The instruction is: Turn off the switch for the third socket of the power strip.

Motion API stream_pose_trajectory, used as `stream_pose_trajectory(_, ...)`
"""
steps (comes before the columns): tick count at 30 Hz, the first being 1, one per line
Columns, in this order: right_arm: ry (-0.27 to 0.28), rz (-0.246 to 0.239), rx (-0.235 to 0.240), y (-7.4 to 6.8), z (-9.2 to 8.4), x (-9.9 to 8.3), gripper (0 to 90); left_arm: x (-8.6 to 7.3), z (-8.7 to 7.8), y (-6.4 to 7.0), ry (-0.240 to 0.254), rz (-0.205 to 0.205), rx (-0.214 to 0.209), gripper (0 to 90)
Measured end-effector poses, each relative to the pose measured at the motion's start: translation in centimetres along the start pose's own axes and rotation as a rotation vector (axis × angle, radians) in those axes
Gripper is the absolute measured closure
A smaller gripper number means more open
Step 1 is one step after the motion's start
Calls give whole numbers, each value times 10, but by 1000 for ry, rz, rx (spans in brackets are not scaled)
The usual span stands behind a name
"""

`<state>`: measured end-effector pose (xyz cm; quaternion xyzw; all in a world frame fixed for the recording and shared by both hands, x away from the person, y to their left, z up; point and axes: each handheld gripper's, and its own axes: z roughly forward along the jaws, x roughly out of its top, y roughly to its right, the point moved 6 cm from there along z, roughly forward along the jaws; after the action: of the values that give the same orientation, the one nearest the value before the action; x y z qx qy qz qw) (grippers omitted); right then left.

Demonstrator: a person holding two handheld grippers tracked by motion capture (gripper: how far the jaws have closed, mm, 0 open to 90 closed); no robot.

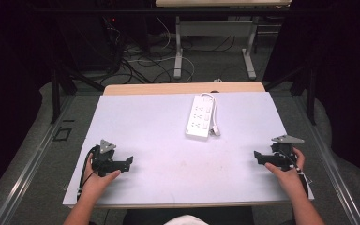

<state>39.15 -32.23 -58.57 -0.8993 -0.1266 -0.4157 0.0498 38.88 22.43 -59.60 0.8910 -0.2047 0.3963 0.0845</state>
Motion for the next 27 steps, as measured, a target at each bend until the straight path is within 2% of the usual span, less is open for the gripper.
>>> stream_pose_trajectory(3,20,-14,26,-10,-4,3,75,1,-2,1,12,10,13,3)
stream_pose_trajectory(5,26,-28,28,-13,-5,3,75,2,-4,1,14,20,16,3)
stream_pose_trajectory(10,40,-31,57,-20,-7,4,93,6,-6,4,34,6,17,4)
stream_pose_trajectory(12,42,-42,55,-22,-7,5,94,7,-6,4,43,8,18,4)
stream_pose_trajectory(15,48,-55,66,-27,-8,7,142,8,-7,6,47,2,16,4)
stream_pose_trajectory(20,46,-85,71,-34,-9,12,152,9,-8,6,53,-4,13,4)
stream_pose_trajectory(21,49,-101,73,-37,-10,15,155,8,-9,4,42,17,18,4)
stream_pose_trajectory(27,30,-145,96,-46,-9,22,186,8,-9,4,47,21,17,4)
